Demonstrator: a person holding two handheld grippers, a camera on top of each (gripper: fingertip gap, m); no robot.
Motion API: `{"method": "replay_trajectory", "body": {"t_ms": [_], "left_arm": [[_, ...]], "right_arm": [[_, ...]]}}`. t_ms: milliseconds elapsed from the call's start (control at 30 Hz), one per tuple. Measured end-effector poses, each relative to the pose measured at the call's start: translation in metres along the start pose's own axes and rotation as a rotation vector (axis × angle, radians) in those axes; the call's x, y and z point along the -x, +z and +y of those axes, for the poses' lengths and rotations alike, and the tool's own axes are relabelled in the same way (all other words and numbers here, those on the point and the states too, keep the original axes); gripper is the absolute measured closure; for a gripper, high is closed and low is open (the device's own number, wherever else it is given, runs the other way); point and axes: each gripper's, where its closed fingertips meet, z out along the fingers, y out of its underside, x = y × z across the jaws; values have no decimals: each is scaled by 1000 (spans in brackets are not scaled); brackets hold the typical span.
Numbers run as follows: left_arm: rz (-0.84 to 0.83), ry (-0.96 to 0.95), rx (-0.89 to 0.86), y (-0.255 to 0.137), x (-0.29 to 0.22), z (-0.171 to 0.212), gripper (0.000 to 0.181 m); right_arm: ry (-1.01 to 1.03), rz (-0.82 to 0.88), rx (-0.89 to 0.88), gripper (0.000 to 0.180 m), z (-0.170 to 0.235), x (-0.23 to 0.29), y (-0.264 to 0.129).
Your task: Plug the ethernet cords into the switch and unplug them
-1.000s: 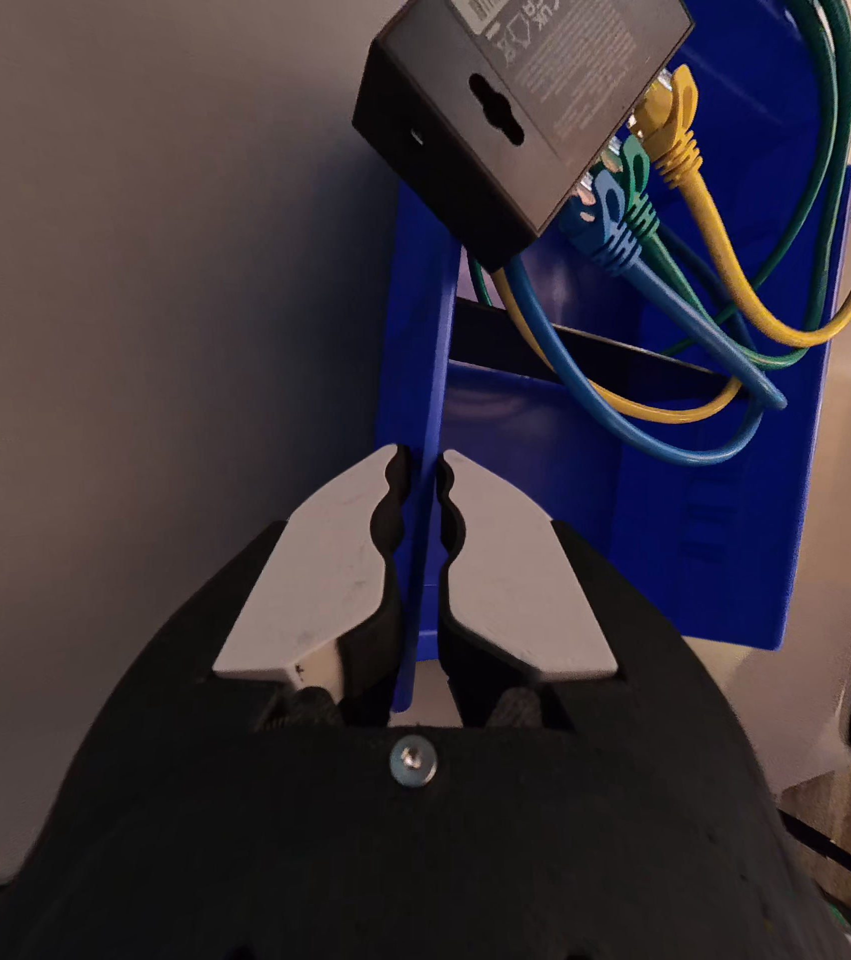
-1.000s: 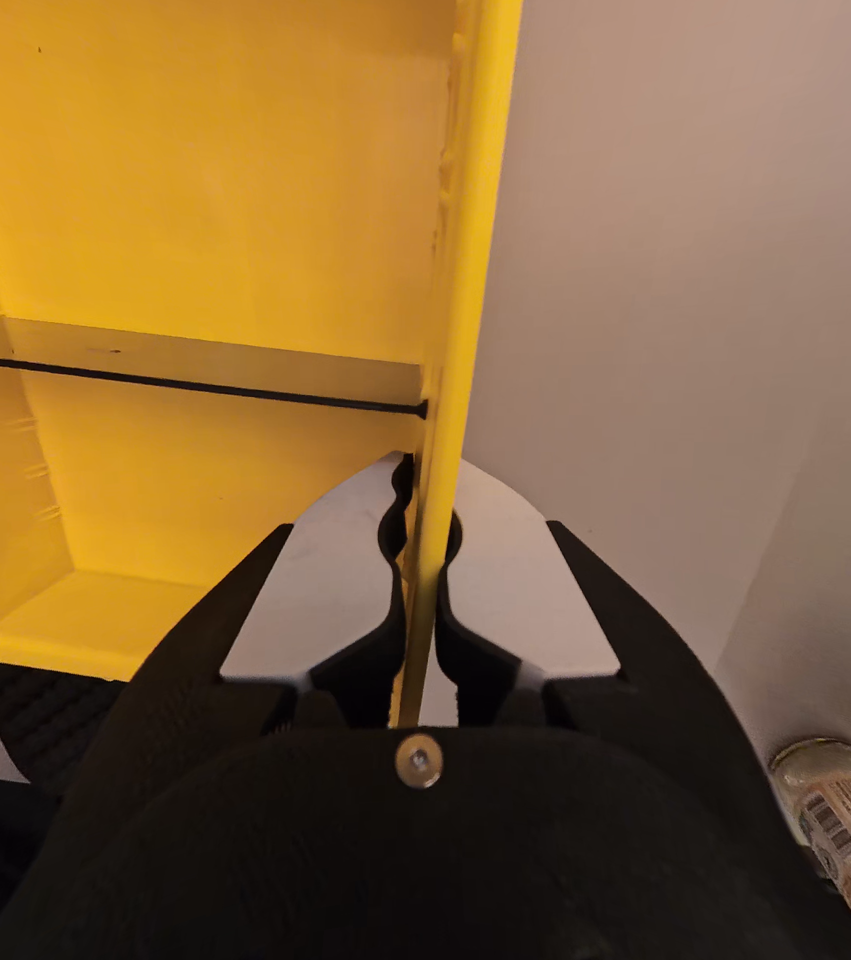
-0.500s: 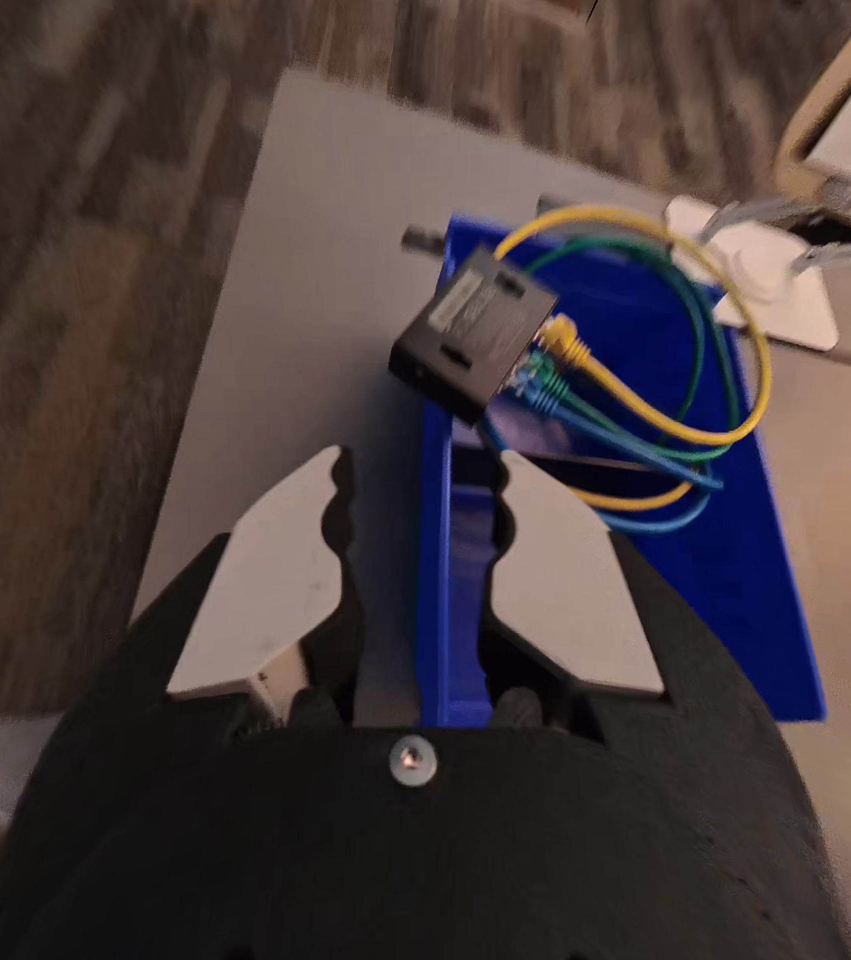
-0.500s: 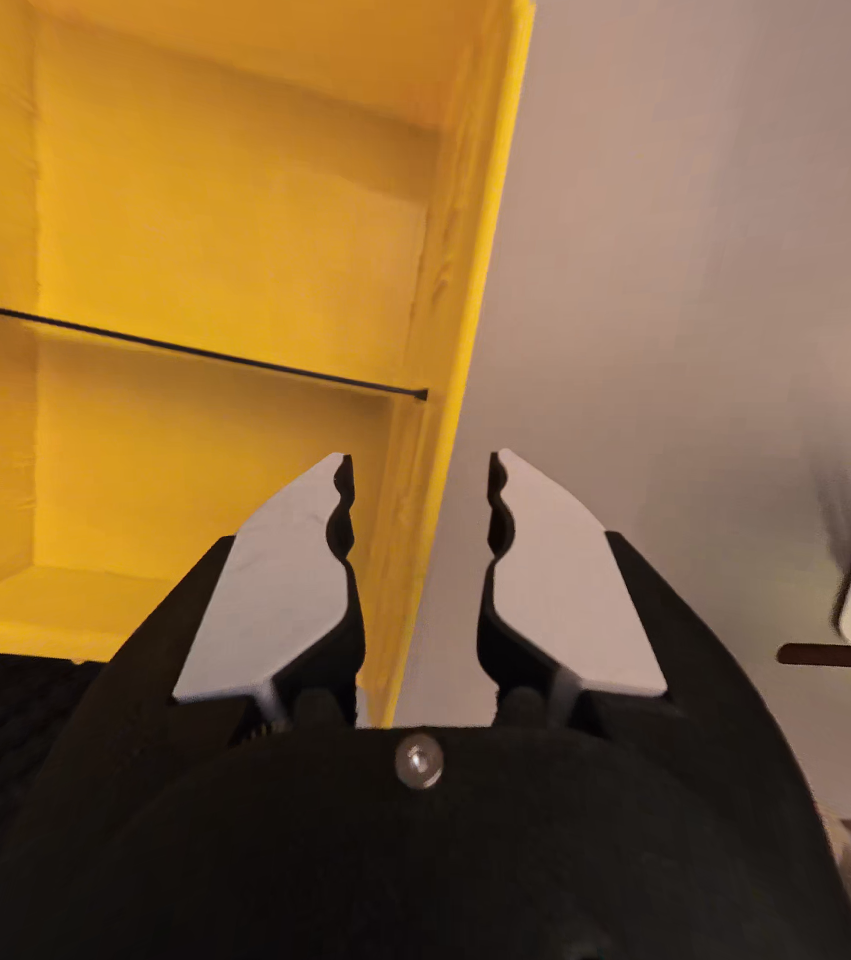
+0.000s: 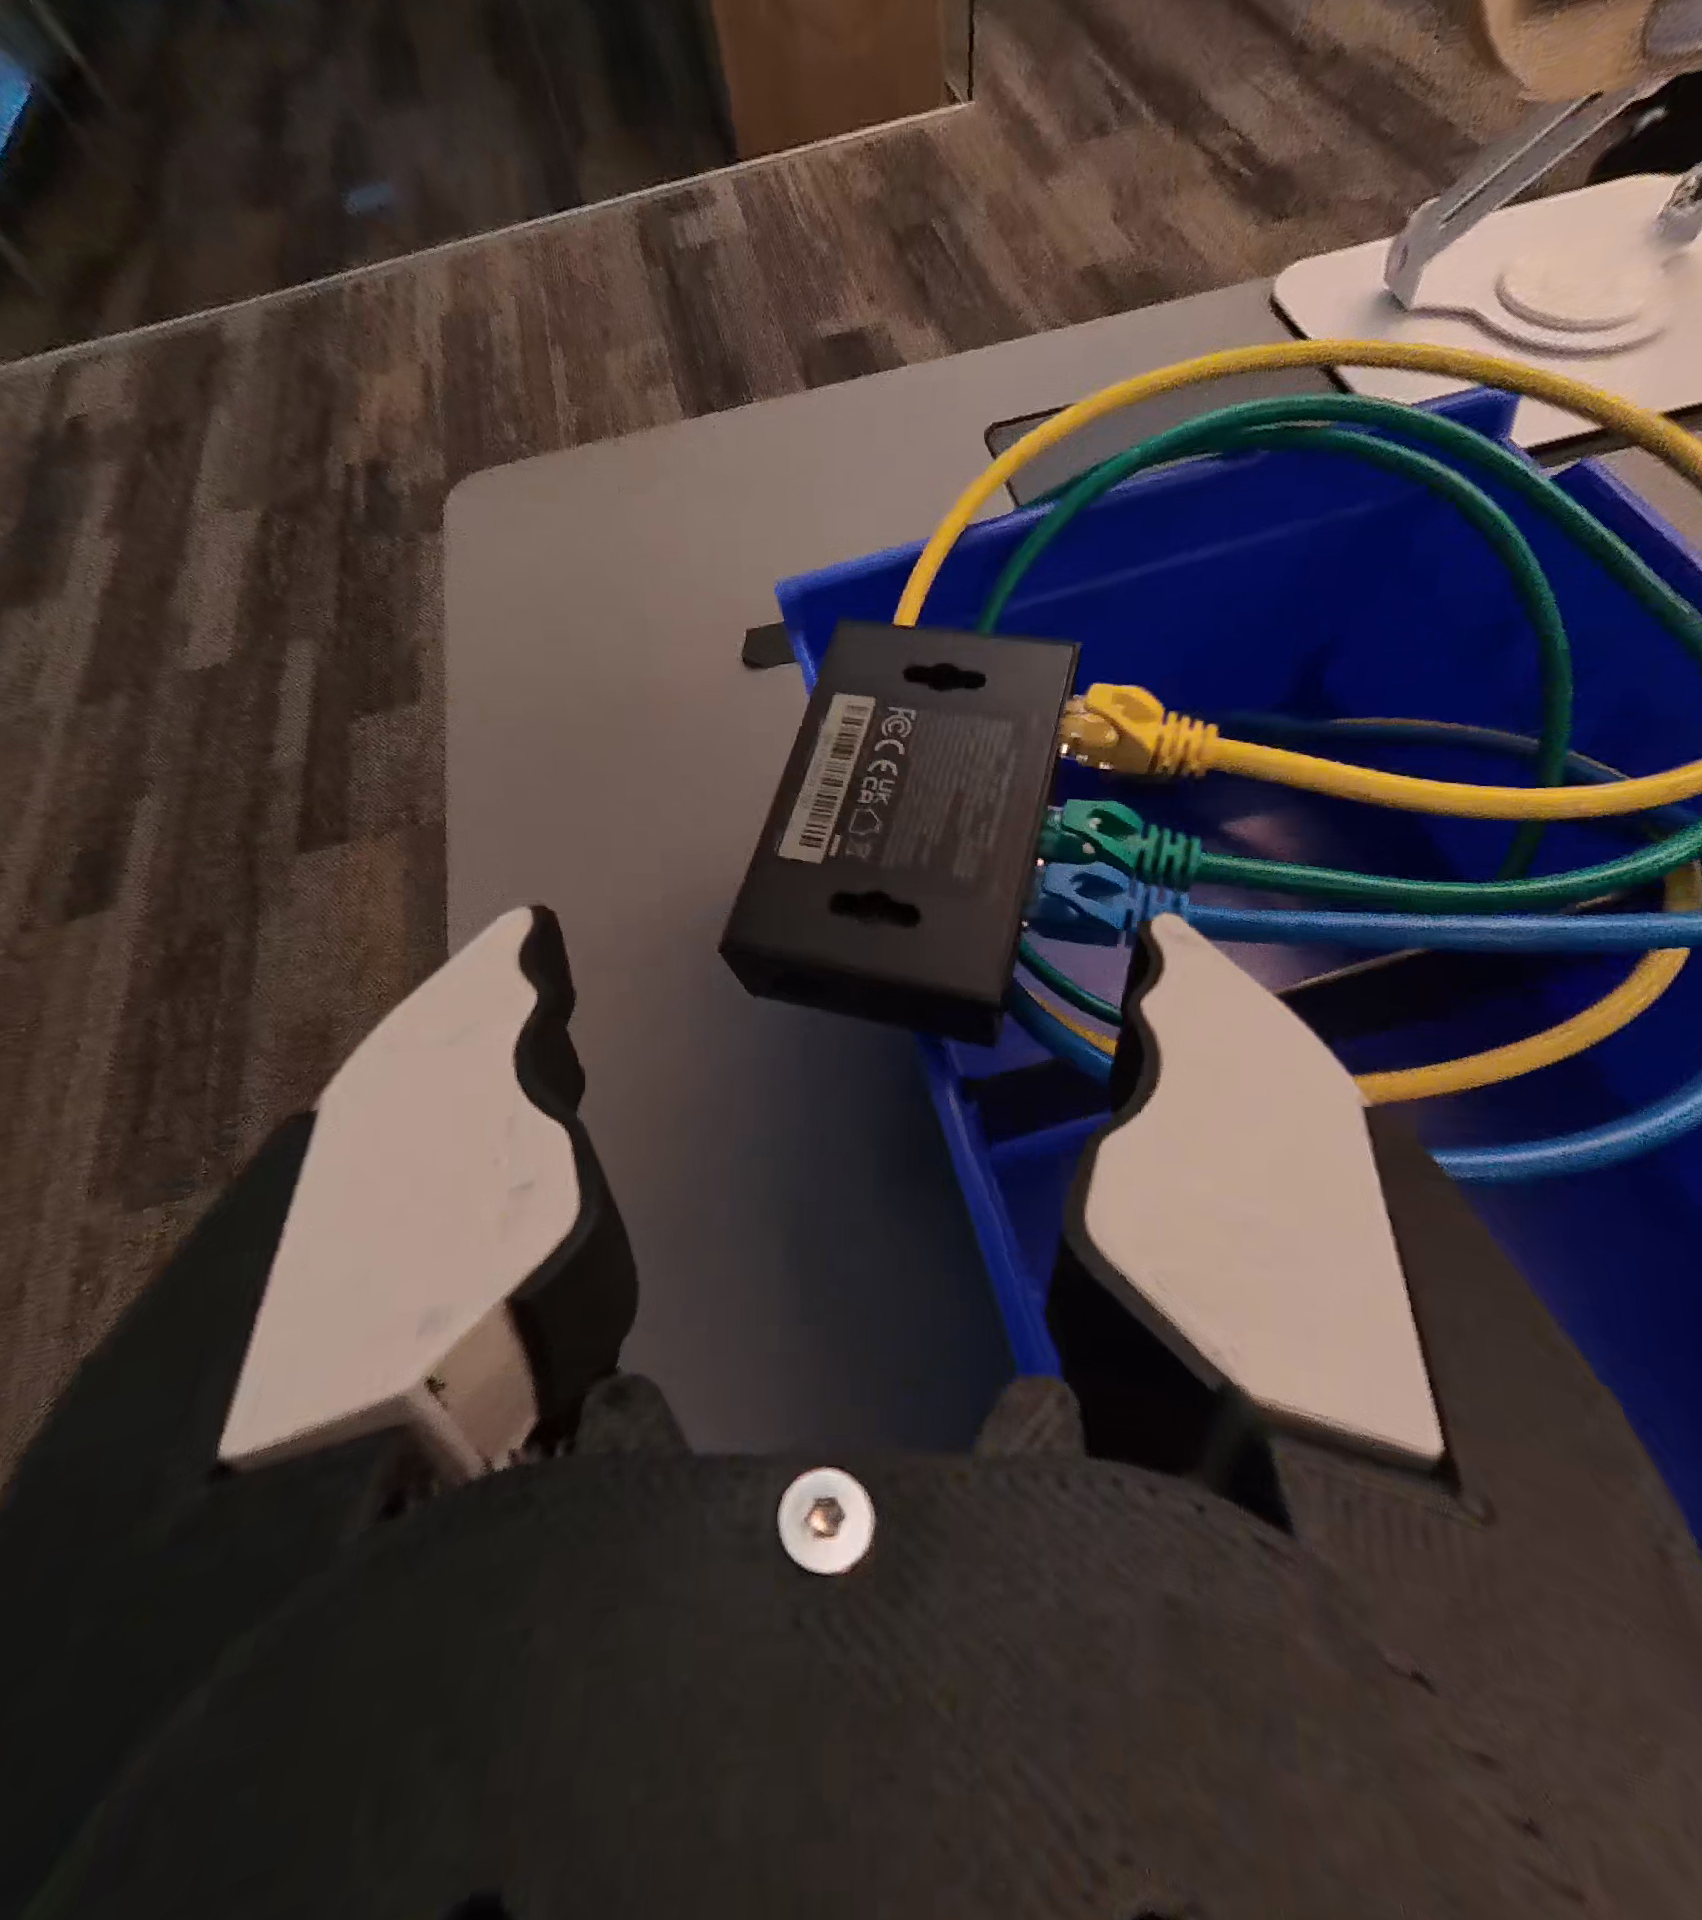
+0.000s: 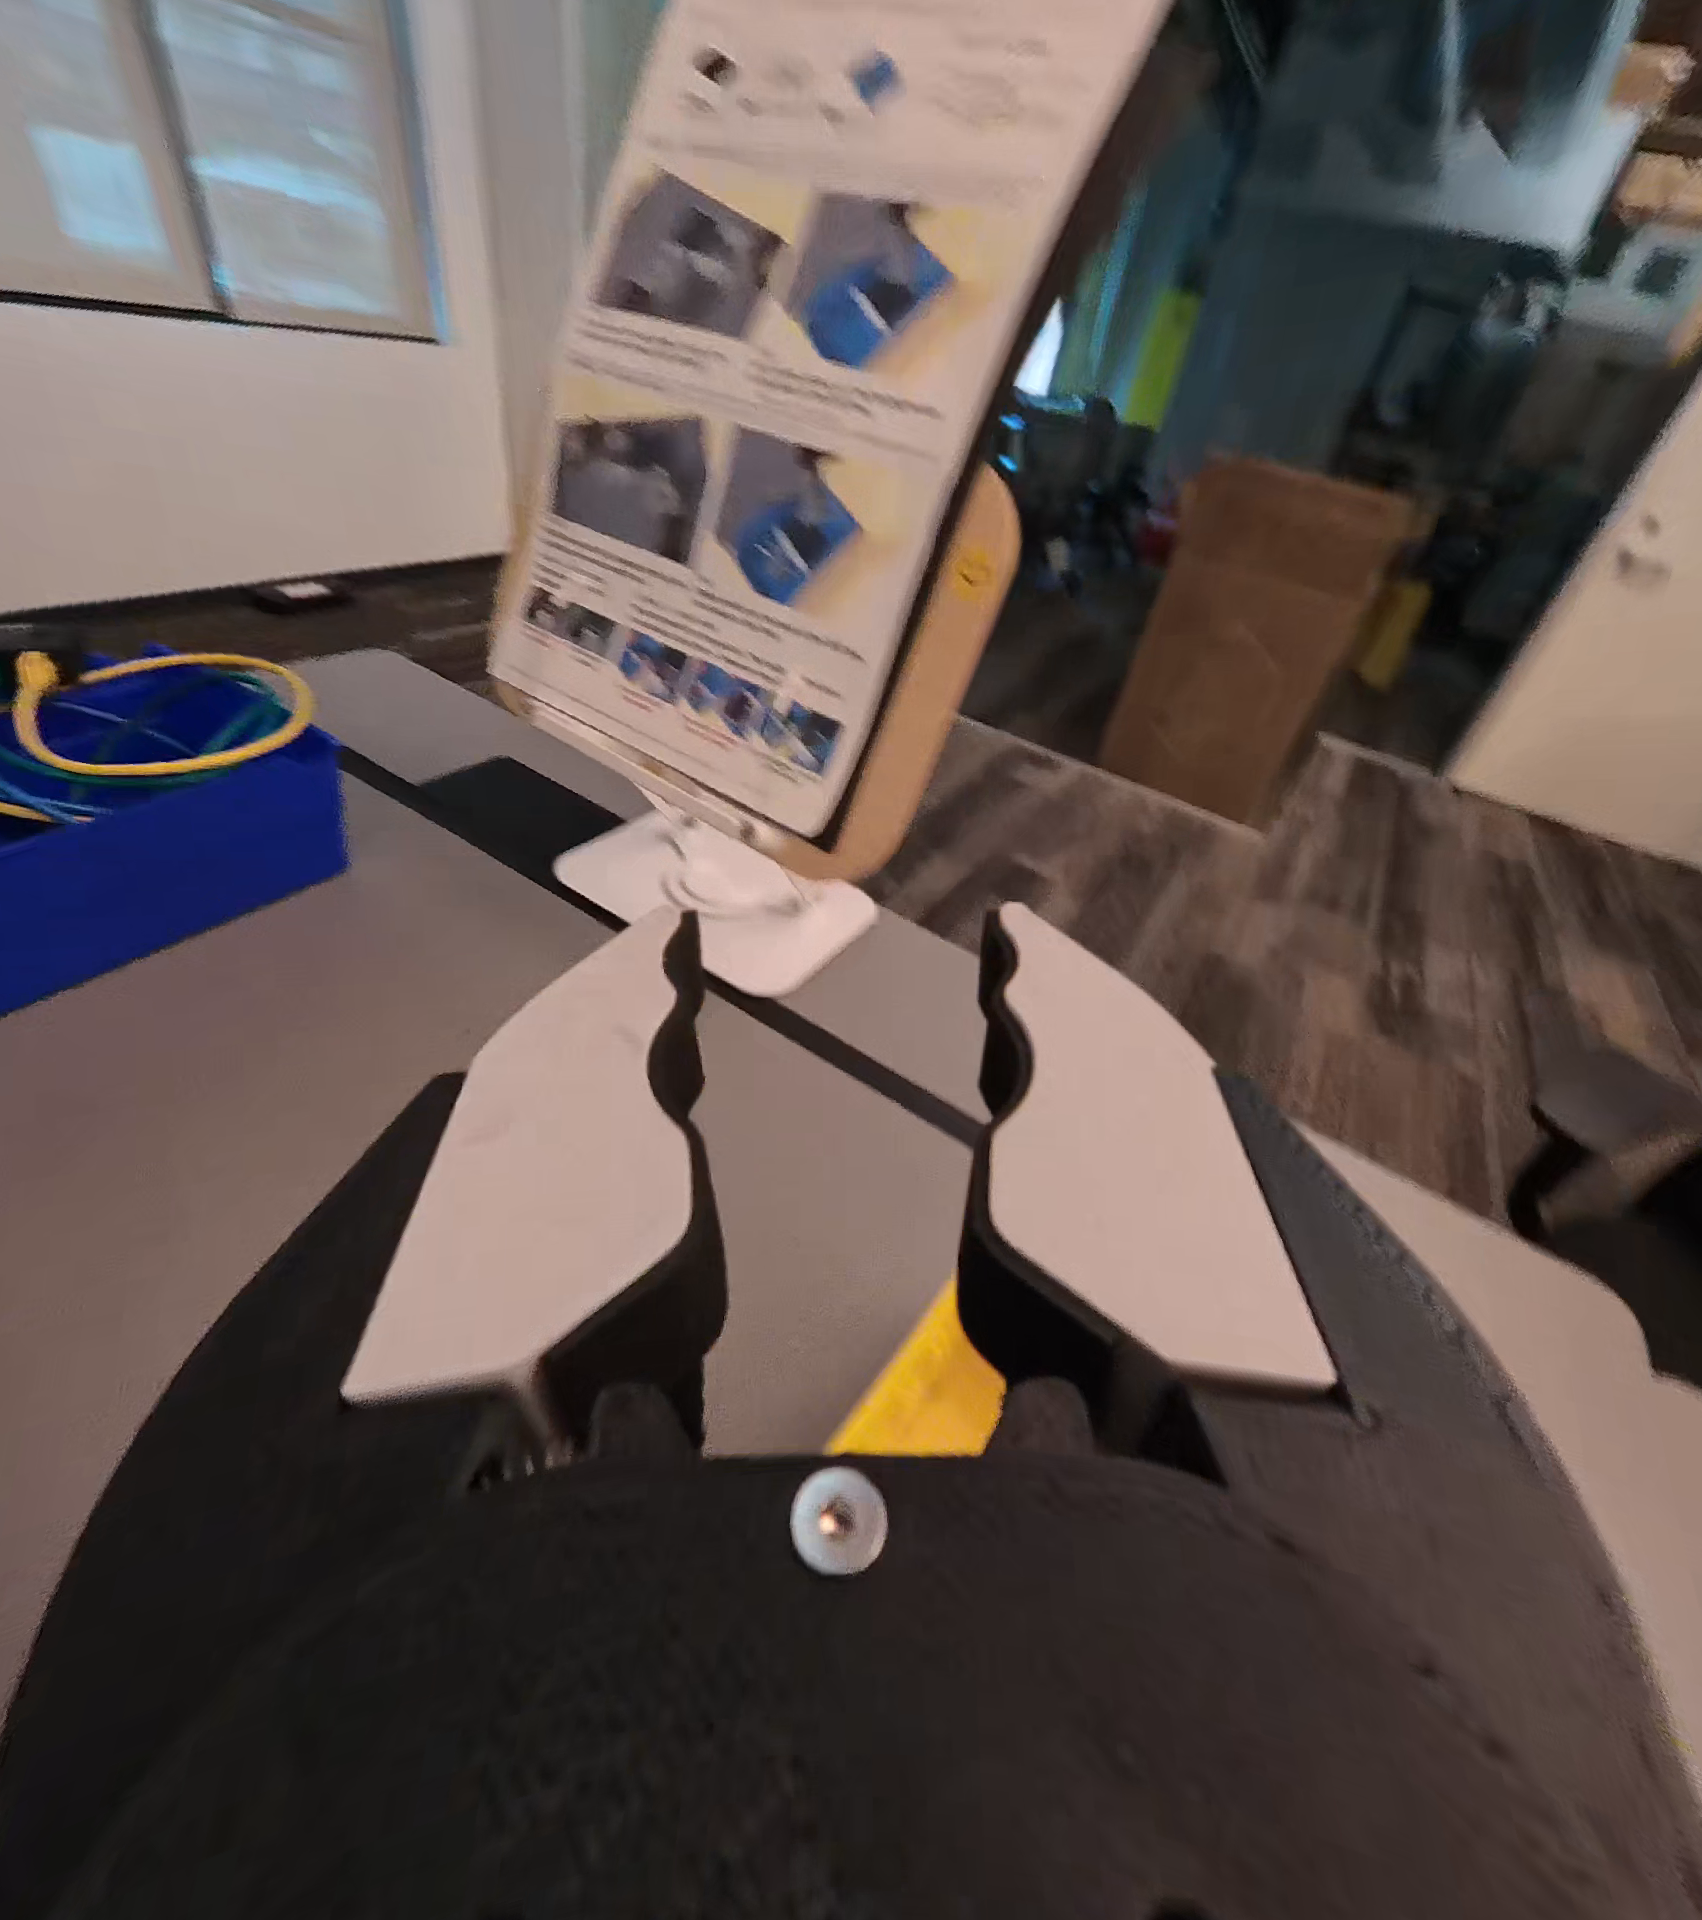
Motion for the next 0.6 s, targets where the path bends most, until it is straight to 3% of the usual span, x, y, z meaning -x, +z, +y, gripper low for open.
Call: {"method": "replay_trajectory", "body": {"t_ms": [167,333,533,600], "left_arm": [[83,37,-39,9,-6,0,90],[161,2,-106,14,-11,-1,102],[168,13,-126,10,-8,-1,111],[169,15,-131,11,-4,0,105]], "right_arm": [[-62,-149,-63,127,-27,55,29],[-3,-370,-198,133,-63,115,13],[-76,-383,-187,134,-60,131,-5],[-71,-385,-188,134,-60,131,-6]]}}
